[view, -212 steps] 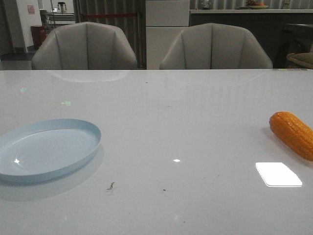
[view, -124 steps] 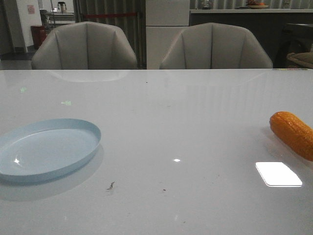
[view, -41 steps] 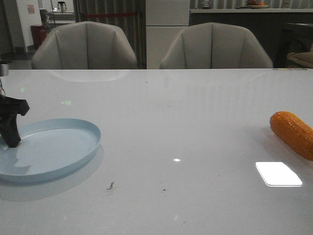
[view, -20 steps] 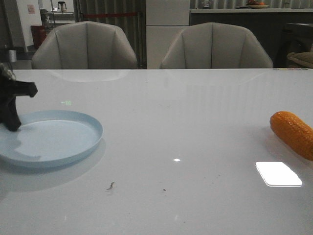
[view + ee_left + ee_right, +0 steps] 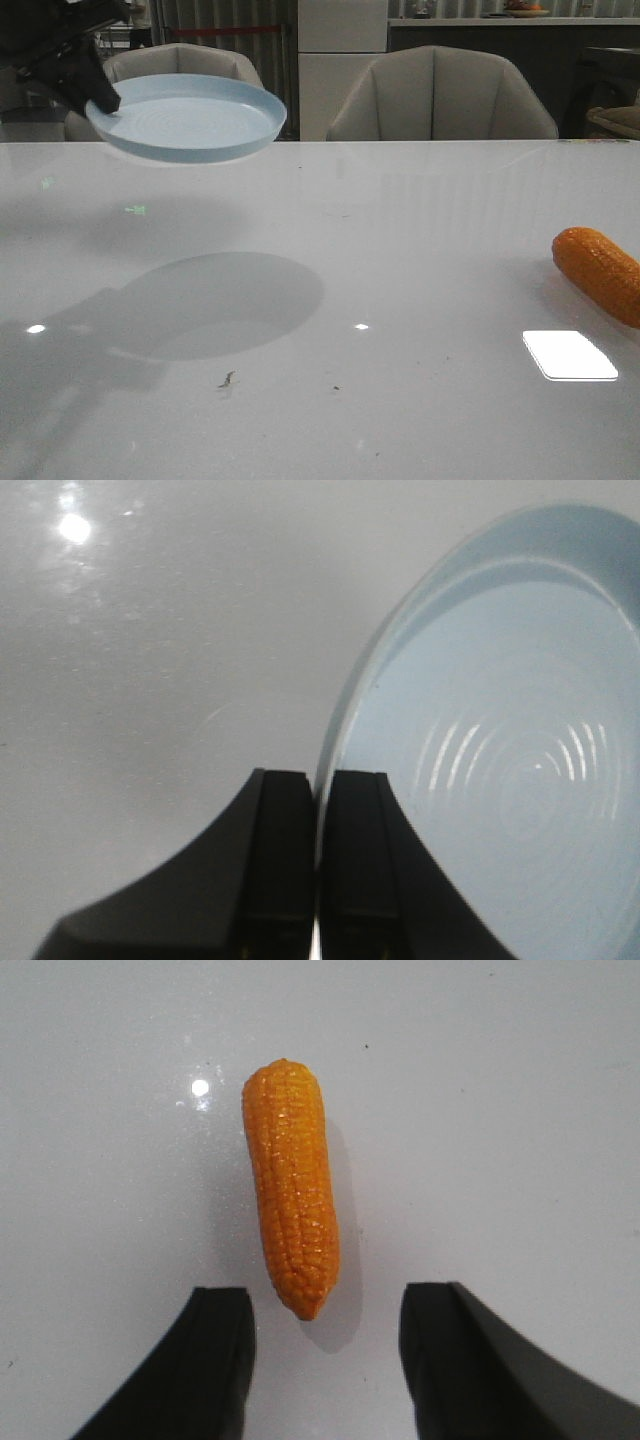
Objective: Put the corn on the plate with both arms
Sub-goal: 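Lift the plate with the left gripper and carry it toward the table center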
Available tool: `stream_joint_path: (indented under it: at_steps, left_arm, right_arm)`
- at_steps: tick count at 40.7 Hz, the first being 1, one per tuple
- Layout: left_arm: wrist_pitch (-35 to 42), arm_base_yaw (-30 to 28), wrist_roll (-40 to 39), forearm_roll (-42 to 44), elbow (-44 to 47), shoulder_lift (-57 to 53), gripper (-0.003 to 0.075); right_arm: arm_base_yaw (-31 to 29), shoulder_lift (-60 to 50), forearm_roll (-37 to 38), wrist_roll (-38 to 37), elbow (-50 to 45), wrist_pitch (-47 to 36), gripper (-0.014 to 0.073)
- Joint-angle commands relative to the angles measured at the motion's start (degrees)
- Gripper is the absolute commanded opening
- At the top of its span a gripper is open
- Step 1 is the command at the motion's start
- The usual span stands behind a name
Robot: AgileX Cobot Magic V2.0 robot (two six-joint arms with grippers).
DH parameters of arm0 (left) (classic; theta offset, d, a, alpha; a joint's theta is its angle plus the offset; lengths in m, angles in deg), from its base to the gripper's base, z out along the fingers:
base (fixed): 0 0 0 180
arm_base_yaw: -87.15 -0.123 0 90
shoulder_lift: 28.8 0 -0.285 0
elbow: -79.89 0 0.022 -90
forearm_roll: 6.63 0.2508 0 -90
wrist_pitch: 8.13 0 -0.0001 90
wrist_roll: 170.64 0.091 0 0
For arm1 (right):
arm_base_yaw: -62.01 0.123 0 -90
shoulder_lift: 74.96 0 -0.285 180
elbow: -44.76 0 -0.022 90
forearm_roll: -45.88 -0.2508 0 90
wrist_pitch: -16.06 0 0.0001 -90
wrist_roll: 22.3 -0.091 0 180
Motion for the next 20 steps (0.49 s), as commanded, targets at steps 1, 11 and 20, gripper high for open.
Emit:
stream_joint_path:
  at_steps: [1, 11, 20]
  left_arm:
    - [-0.1, 2.5, 0.0, -3.1, -2.2, -3.1, 0.0103]
    - [-6.1, 9.3, 0.0, -3.1, -2.0, 1.9, 0.0103]
    - [-7.4, 14.1, 0.0, -0.5, -2.0, 6.7, 0.0109]
  right_arm:
    - [0.0, -1.1, 0.6, 0.1, 2.1, -3.2, 0.0445]
    - [0.0, -1.1, 0.6, 0.1, 2.1, -3.2, 0.0445]
    - [0.0, -1.1, 0.6, 0.1, 2.1, -3.0, 0.0445]
